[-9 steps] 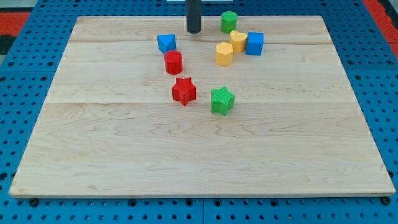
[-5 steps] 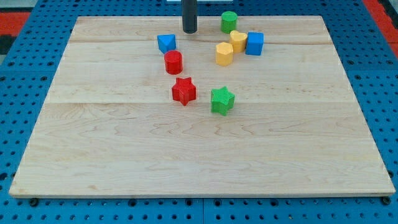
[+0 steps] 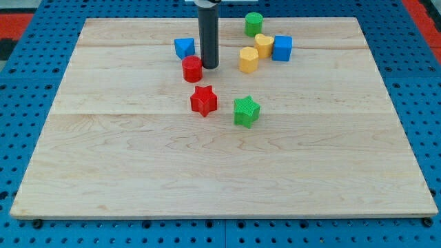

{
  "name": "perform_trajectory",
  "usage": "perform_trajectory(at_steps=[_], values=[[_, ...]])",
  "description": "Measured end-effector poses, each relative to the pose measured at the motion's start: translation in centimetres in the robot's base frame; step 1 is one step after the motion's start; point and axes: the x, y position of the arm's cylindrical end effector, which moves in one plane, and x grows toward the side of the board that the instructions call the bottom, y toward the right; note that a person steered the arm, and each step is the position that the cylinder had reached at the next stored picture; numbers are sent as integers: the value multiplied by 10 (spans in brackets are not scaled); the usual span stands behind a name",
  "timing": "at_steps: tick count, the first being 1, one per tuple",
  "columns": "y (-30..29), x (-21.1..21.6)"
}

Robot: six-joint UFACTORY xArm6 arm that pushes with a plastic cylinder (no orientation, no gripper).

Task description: Move the yellow hexagon to the top right of the green star

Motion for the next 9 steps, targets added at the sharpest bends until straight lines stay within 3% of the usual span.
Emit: perform_trajectory(at_steps=[1, 5, 6, 7, 9], values=[[38, 0], [33, -41], [78, -40], [108, -35], [121, 24]])
